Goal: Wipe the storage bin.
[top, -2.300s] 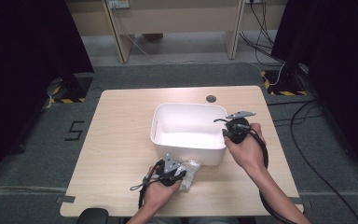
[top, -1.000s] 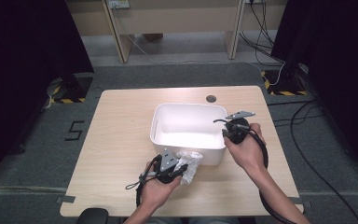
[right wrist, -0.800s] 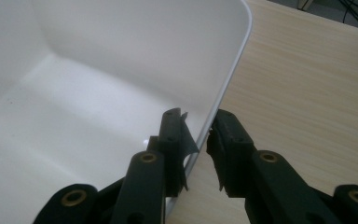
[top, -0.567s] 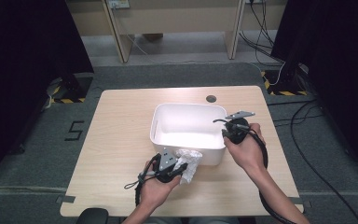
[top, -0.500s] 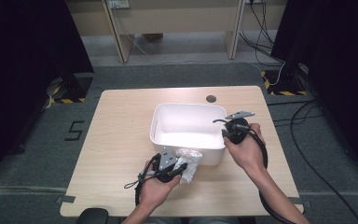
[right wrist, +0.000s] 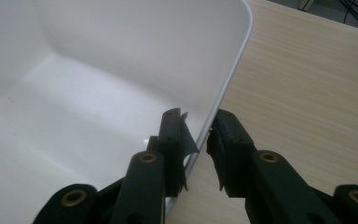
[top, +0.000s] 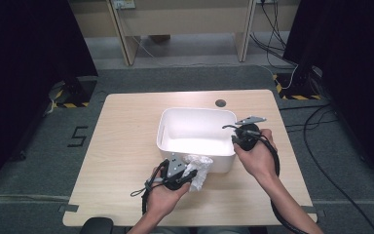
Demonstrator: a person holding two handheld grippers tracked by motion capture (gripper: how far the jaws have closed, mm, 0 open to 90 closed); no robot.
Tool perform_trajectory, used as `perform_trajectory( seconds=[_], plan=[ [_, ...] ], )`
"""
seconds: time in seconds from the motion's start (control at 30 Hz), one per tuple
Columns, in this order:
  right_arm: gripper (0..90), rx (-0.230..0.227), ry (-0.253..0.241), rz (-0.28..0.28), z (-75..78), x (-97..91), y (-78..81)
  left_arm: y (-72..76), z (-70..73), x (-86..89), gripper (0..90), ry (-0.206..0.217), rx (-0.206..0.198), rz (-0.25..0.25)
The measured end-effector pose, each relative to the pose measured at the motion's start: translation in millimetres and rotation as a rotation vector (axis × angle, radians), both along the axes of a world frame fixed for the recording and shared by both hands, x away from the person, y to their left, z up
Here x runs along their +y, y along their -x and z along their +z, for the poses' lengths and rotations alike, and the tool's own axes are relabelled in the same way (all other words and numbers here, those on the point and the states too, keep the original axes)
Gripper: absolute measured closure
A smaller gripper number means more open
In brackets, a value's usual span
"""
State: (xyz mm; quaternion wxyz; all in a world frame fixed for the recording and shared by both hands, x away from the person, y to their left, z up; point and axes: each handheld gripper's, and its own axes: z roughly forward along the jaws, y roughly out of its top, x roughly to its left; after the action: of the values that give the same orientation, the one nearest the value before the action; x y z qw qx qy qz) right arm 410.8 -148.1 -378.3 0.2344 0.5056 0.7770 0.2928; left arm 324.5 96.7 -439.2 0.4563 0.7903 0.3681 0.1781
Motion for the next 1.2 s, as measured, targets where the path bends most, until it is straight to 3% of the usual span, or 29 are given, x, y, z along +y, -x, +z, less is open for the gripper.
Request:
perform_trajectory(
  seconds=[1.2],
  plan=[
    [74.4, 0.001, 0.001, 0.001, 0.1, 0.0, -0.2, -1.0, 1.3, -13.6, 75.5, -0.011, -0.009, -0.028]
  ],
)
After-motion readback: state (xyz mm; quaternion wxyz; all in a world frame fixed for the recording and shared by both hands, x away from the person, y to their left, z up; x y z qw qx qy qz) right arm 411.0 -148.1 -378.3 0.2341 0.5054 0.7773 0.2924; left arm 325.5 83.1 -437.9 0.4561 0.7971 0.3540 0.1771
